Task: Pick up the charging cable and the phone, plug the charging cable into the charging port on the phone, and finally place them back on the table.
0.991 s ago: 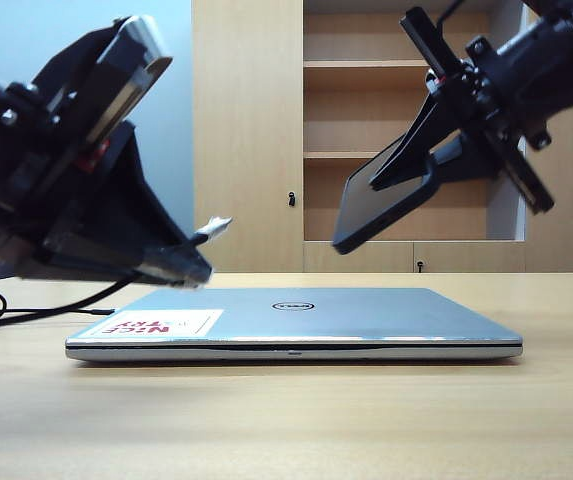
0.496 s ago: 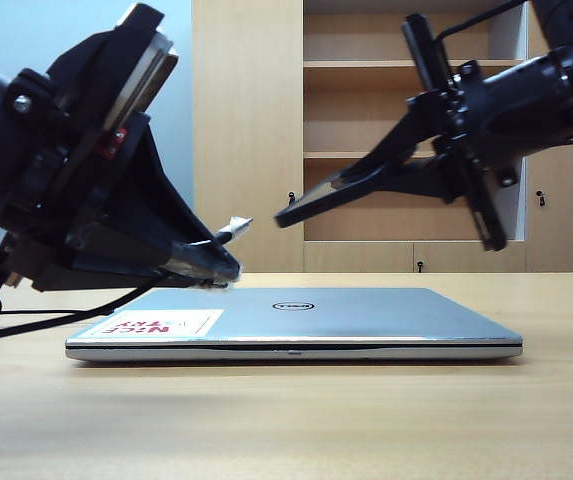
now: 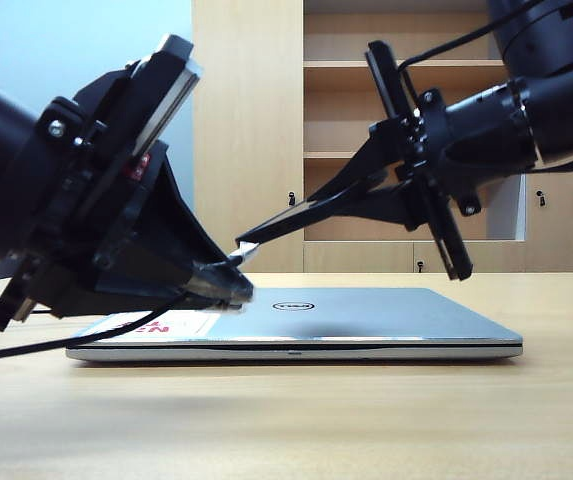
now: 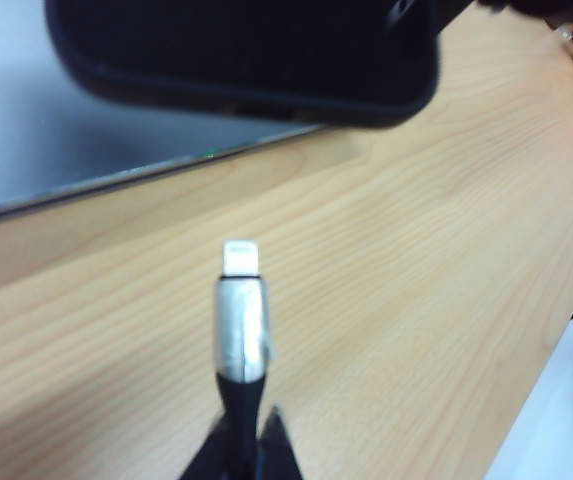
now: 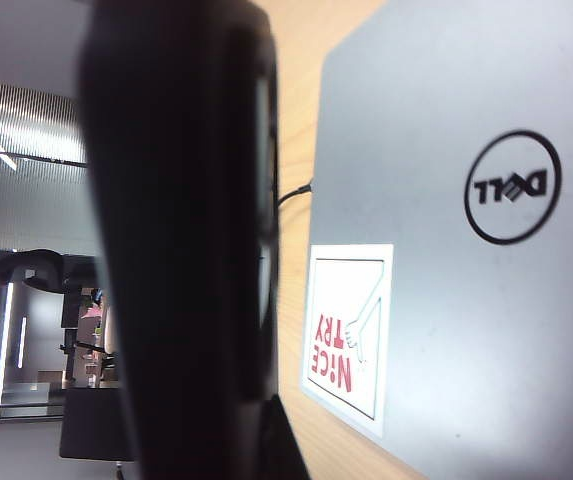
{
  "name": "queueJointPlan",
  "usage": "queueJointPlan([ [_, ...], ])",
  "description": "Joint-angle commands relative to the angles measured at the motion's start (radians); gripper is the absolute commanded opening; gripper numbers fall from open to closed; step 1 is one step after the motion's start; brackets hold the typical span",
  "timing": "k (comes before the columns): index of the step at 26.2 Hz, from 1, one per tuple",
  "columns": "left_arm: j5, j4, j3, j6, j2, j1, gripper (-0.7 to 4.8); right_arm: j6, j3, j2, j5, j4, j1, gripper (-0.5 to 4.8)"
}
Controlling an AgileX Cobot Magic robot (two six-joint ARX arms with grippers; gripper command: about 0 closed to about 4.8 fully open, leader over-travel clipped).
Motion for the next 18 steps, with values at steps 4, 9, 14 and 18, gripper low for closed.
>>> queueJointPlan([
  [4, 0.001, 0.038, 0.002, -0.018, 0.000, -0.001, -0.06, 0.035, 0.006, 0.013, -0.034, 0.055, 0.001, -0.05],
  [9, 0.001, 0.038, 0.002, -0.018, 0.000, 0.000, -0.06, 0.035, 0.006, 0.014, -0.043, 0.056, 0.001, -0.05],
  [14, 0.001, 0.038, 0.002, -0.018, 0.000, 0.000, -0.06, 0.022, 0.006, 0.014, -0.036, 0.058, 0.029, -0.05],
  [18, 0.001, 0.038, 0.002, -0.018, 0.000, 0.000, -0.06, 0.022, 0.006, 0.014, -0.034, 0.056, 0.064, -0.05],
])
